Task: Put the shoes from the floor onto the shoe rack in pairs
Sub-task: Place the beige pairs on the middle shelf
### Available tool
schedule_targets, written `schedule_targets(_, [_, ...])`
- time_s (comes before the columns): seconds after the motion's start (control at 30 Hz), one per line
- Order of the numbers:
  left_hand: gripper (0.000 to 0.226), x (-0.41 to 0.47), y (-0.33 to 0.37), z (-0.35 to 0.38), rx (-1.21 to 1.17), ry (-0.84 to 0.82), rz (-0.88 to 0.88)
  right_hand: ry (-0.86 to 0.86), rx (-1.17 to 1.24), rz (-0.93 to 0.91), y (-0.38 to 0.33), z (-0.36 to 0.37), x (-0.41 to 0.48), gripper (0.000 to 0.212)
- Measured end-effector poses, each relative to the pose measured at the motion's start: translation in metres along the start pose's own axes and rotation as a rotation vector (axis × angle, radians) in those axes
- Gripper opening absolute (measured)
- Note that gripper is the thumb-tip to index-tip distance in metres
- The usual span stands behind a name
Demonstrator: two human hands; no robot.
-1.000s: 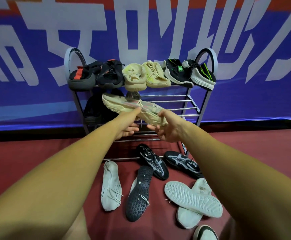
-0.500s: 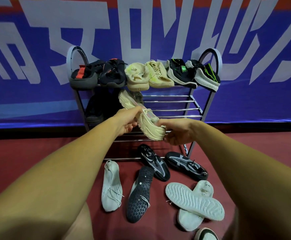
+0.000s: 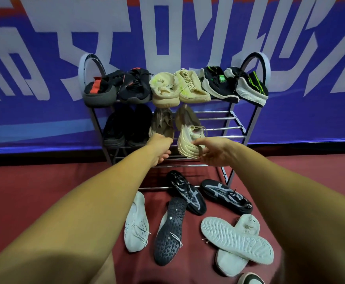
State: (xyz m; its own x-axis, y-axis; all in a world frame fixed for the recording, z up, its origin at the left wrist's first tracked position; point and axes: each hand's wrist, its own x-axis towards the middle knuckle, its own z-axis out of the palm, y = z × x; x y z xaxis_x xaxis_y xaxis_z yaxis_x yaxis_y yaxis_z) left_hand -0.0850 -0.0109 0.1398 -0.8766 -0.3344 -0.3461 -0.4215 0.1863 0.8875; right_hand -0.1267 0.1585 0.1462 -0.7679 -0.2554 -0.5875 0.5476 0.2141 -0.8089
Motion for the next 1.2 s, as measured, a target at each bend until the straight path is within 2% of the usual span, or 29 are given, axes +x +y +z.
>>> schedule_targets(0.1, [0.03,0.009,-0.005,-0.005,-0.007,0.052,-0.053,0.059,0.058,-0.027,-0.001,0.003,0.009,0.016])
schedule_targets(0.23, [0.034,0.015,-0.009,-0.007,-0.041,0.031,-0.141,0.142,0.08,-0.121,-0.005,0.005,0.026,0.012])
schedule_targets(0.37, [0.041,0.029,-0.009,-0.006,-0.17,0.046,-0.146,0.222,0.113,-0.174,-0.007,0.011,0.043,0.024])
schedule_targets(0.6, [0.036,0.045,-0.004,-0.004,-0.328,0.007,-0.217,0.325,0.155,-0.198,-0.009,0.016,0.077,0.024])
schedule_targets(0.73, [0.031,0.054,-0.004,-0.001,-0.301,0.016,-0.21,0.346,0.034,-0.216,-0.008,0.02,0.087,0.029])
schedule_targets(0.97, [0.023,0.057,-0.004,-0.006,-0.316,-0.046,-0.25,0.428,-0.157,-0.251,-0.012,0.014,0.089,0.051])
schedule_targets(1.03, [0.022,0.056,-0.005,-0.009,-0.296,-0.068,-0.251,0.4,-0.174,-0.241,-0.012,0.013,0.088,0.047])
schedule_targets(1.1, [0.024,0.055,-0.007,-0.01,-0.245,-0.095,-0.262,0.35,-0.171,-0.227,-0.012,0.012,0.083,0.032])
schedule_targets(1.2, [0.035,0.049,-0.01,-0.008,-0.134,-0.178,-0.307,0.281,-0.172,-0.239,-0.015,0.007,0.073,0.019])
